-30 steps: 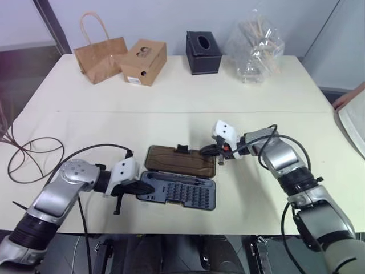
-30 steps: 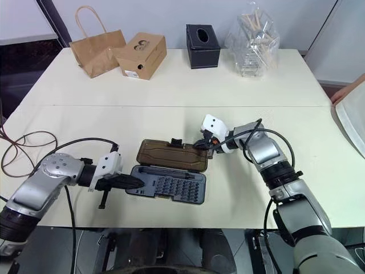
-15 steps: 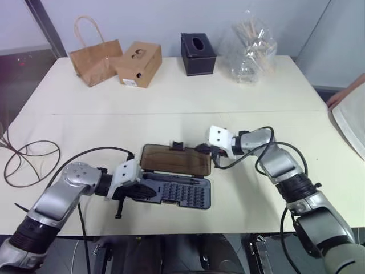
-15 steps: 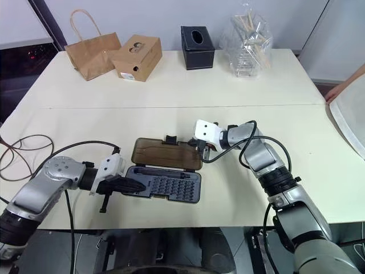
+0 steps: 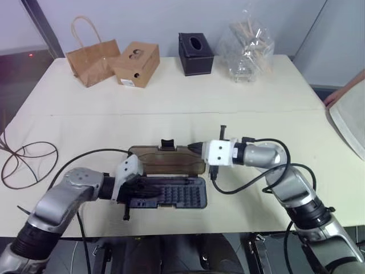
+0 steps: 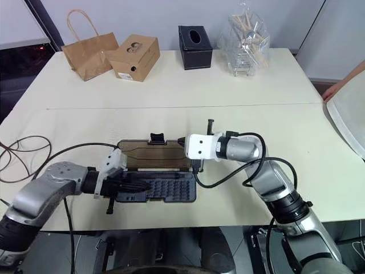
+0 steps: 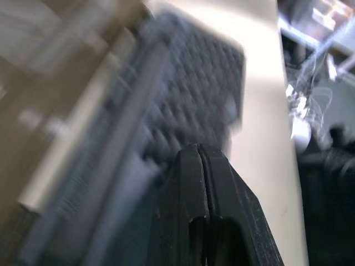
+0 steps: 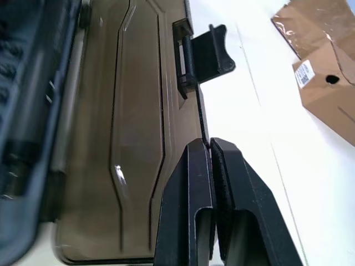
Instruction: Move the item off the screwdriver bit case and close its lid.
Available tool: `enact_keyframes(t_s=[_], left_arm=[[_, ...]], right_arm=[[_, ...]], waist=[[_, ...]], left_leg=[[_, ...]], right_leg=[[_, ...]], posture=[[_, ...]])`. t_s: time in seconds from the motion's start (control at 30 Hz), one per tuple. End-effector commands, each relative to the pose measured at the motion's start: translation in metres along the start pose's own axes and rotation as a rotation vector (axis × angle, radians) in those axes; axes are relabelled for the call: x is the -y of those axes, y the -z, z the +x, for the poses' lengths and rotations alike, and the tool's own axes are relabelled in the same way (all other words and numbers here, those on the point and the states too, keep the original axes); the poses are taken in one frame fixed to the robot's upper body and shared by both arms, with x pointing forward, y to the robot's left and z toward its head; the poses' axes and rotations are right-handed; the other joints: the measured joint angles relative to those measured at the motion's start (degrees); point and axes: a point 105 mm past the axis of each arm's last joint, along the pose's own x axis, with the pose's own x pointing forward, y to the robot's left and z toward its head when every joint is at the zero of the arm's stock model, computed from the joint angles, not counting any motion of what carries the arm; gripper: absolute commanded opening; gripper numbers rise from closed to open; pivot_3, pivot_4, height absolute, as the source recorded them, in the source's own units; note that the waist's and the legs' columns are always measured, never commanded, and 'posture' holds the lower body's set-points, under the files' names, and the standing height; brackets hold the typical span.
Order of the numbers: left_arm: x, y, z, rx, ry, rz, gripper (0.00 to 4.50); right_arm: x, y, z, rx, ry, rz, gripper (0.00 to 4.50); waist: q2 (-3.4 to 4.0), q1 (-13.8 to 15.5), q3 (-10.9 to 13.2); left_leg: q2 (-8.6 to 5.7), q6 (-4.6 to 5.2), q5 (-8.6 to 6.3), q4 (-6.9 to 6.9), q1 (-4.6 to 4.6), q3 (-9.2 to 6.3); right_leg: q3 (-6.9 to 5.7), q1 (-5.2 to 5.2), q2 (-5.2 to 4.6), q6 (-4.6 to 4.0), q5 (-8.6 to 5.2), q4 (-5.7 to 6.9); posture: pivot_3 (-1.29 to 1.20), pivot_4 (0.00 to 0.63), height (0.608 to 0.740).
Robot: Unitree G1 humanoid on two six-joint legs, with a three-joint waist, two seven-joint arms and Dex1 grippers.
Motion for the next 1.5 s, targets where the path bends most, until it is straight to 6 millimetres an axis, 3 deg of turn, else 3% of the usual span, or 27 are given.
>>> enact_keyframes(t_s=[0.03,0.13,0.2,0.27,0.33,0.5,0.83,1.0,1.1,1.27,1.37,1.5], left_arm=[[0.014,-0.039,-0.015,0.103,0.043,0.025,0.0],[0.012,-0.07,-0.029,0.225,0.025,0.037,0.0],[-0.019,-0.094,-0.042,0.342,-0.132,0.016,0.0],[-0.058,-0.101,-0.056,0.377,-0.348,0.007,0.0],[-0.077,-0.096,-0.063,0.349,-0.463,0.05,0.0],[-0.101,-0.08,-0.071,0.281,-0.608,0.091,0.0],[-0.099,-0.003,-0.048,-0.008,-0.52,0.159,0.0],[-0.098,-0.004,-0.033,0.032,-0.446,0.152,0.0],[-0.098,-0.011,-0.028,0.056,-0.427,0.156,0.0],[-0.097,-0.016,-0.023,0.077,-0.391,0.155,0.0],[-0.092,-0.022,-0.02,0.09,-0.348,0.152,0.0],[-0.069,-0.033,-0.015,0.116,-0.22,0.128,0.0]], right_arm=[[0.008,-0.013,-0.003,0.04,0.043,-0.064,0.03],[0.008,-0.015,-0.003,0.053,0.042,-0.086,0.03],[0.008,-0.015,-0.002,0.056,0.043,-0.099,0.03],[0.009,-0.014,-0.001,0.054,0.044,-0.111,0.03],[0.01,-0.014,-0.001,0.053,0.049,-0.126,0.03],[0.014,-0.016,-0.004,0.057,0.074,-0.135,0.03],[0.011,-0.016,-0.008,0.047,0.077,-0.141,0.03],[0.011,-0.016,-0.009,0.041,0.083,-0.129,0.03],[0.013,-0.017,-0.011,0.039,0.088,-0.109,0.89],[0.024,-0.029,-0.02,0.057,0.123,-0.074,3.36],[0.036,-0.038,-0.038,0.073,0.158,-0.009,3.36],[0.032,-0.049,-0.076,0.11,0.113,0.167,3.36]], waist=[[0.0,0.04,0.0],[-0.02,0.16,0.01],[-0.03,0.33,0.02],[-0.08,0.63,0.03],[-0.07,0.18,0.03],[-0.1,0.07,0.05],[-0.1,0.41,0.05],[-0.1,0.99,0.05],[-0.1,1.46,0.05],[-0.09,1.57,0.06],[-0.09,1.62,0.06],[-0.12,1.86,0.06]], left_leg=[[-0.01,0.0,0.0,0.0,0.0,0.0],[-0.03,0.0,0.0,0.0,0.0,-0.01],[-0.05,0.0,0.0,0.01,0.01,-0.02],[-0.14,-0.01,0.01,0.05,0.02,-0.07],[-0.21,-0.02,0.01,0.05,0.04,-0.03],[-0.17,-0.08,0.04,-0.02,-0.32,-0.01],[-0.18,-0.19,0.11,0.0,-0.7,0.02],[-0.18,-0.19,0.11,0.0,-0.71,0.04],[-0.2,-0.19,0.11,0.01,-0.71,0.04],[-0.21,-0.19,0.11,0.02,-0.71,0.04],[-0.19,-0.19,0.11,0.02,-0.73,0.02],[-0.17,-0.18,0.1,0.02,-0.75,-0.03]], right_leg=[[0.0,0.0,-0.01,0.0,0.0,0.0],[-0.01,0.01,-0.02,0.0,0.0,0.0],[-0.01,0.04,-0.02,0.0,0.0,-0.02],[-0.04,0.07,-0.03,0.02,0.0,-0.01],[-0.03,0.07,0.01,0.02,0.01,-0.02],[0.0,-0.31,0.0,0.0,0.0,-0.02],[-0.02,-0.66,-0.14,0.01,0.02,0.0],[-0.02,-0.66,-0.14,0.01,0.02,0.0],[-0.04,-0.67,-0.13,0.01,0.02,0.01],[-0.04,-0.66,-0.13,0.01,0.02,0.0],[-0.05,-0.66,-0.12,0.01,0.02,0.01],[-0.07,-0.63,-0.15,0.02,0.02,-0.02]], posture=[[0.0,0.15,0.737],[0.0,0.15,0.737],[0.0,0.15,0.737],[0.0,0.15,0.737],[0.0,0.15,0.737],[0.0,0.15,0.737],[0.0,0.15,0.737],[0.0,0.15,0.737],[0.0,0.15,0.737],[0.0,0.15,0.737],[0.0,0.15,0.737],[0.0,0.15,0.737]])
